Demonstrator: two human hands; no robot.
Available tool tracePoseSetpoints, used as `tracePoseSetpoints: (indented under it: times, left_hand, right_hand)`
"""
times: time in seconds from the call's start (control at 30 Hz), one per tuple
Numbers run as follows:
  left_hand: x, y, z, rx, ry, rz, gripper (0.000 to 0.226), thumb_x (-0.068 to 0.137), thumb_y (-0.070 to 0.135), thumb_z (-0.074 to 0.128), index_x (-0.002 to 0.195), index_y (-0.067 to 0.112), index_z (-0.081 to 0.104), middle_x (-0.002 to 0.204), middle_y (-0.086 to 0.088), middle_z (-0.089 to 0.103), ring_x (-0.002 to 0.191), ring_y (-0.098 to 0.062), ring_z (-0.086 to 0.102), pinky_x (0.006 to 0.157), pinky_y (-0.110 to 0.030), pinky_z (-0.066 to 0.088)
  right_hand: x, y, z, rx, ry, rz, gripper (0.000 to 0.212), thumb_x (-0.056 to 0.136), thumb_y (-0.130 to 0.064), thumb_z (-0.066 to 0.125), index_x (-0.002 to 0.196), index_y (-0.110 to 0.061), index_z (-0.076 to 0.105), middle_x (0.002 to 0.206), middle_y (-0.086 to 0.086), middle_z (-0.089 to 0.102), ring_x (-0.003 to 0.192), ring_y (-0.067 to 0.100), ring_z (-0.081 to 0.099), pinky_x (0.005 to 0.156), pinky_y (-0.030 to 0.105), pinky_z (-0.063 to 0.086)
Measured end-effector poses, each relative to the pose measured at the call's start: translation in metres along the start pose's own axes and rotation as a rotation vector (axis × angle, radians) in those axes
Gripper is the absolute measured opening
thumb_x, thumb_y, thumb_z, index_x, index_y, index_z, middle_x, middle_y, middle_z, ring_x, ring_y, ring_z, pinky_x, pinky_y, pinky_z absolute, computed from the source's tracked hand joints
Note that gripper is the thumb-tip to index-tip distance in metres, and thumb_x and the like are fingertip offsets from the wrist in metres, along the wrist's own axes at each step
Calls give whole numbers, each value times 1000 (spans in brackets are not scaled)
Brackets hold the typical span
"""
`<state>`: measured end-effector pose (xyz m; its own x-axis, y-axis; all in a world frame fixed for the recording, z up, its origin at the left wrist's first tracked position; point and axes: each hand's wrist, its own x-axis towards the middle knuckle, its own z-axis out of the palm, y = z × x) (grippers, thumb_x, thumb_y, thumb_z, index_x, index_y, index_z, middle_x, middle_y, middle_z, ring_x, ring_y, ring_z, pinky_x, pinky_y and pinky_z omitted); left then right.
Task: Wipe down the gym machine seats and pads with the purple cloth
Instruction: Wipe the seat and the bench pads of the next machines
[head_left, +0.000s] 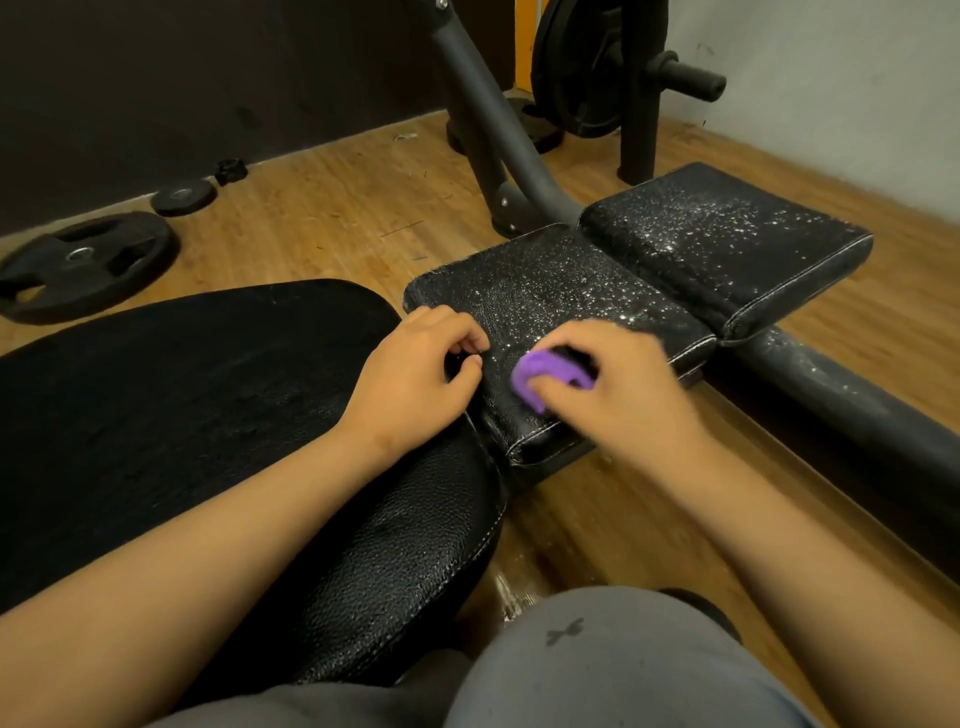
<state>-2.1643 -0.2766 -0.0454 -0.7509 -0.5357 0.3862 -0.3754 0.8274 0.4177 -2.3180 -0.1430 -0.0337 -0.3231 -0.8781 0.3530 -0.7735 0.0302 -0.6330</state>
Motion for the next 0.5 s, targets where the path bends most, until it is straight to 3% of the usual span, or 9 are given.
tracePoseSetpoints:
  times: [0.07,0.13,0.23,0.33,0.5]
  left_hand:
    - [0,-1,0,3,-3,1,13,83,18,58,94,20,64,87,10,57,87,-6,49,76,-22,41]
    - [-1,-1,-1,4,1,3,13,83,19,58,95,20,64,88,10,57,88,-6,48,77,-23,42]
    - [-2,1,-3,8,-5,-4,12,86,18,60,96,20,66,92,8,59,92,-8,50,79,-27,45]
    - [-2,1,-2,19,-10,-2,10,88,17,61,95,21,66,95,8,60,95,-9,50,81,-31,47]
    - [-1,0,-1,6,-13,-1,10,86,17,61,93,21,67,94,8,59,95,-10,51,79,-34,48]
  right_hand:
    - [-11,-16,9,17,-95,-97,21,76,-36,61,90,-22,69,85,-8,64,82,9,55,73,22,43]
    - [-10,-10,3,42,-139,-104,16,77,-26,66,91,-20,70,86,-7,64,84,10,55,75,21,42]
    - [5,25,-21,-53,18,29,20,74,-8,69,89,-22,70,87,-5,64,86,14,59,74,21,40]
    - [14,40,-34,-113,107,182,16,76,-11,69,87,-24,68,88,-2,64,87,17,59,72,26,40]
    - [-16,-13,8,131,-75,7,21,72,-15,73,88,-28,71,88,-10,67,85,4,59,76,16,43]
